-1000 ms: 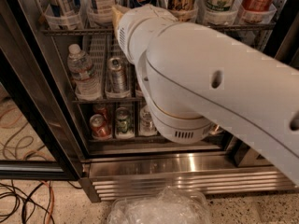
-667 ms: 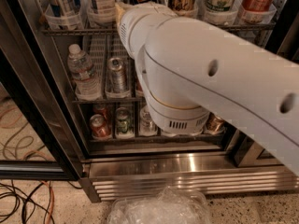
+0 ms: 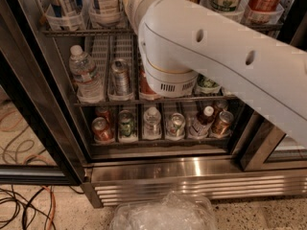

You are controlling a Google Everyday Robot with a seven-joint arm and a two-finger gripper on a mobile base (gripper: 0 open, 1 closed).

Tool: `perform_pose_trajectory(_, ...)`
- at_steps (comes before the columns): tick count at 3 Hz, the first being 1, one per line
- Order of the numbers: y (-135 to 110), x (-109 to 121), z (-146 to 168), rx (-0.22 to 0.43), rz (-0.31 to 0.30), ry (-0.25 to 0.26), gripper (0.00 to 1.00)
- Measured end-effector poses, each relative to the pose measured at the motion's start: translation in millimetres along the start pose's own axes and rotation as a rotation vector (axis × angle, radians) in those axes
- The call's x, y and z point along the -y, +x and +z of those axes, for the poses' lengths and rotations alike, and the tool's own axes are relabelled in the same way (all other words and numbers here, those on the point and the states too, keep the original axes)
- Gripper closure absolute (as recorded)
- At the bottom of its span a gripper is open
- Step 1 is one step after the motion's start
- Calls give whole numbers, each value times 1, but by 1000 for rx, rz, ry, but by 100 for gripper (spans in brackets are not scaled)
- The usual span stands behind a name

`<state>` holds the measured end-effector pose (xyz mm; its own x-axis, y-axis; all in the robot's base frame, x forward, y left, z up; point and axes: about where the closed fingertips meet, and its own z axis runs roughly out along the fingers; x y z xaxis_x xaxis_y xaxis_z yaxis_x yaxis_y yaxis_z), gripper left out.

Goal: Pick pepsi can from top shelf of fridge

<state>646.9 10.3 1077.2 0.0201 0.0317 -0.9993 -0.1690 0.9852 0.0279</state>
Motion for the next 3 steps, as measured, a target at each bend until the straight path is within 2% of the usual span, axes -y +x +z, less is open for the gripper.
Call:
perform_pose_trajectory(2, -7, 1, 12, 23, -16, -2, 44)
perform_pose_trajectory(3, -7, 1, 12, 23, -16, -2, 63)
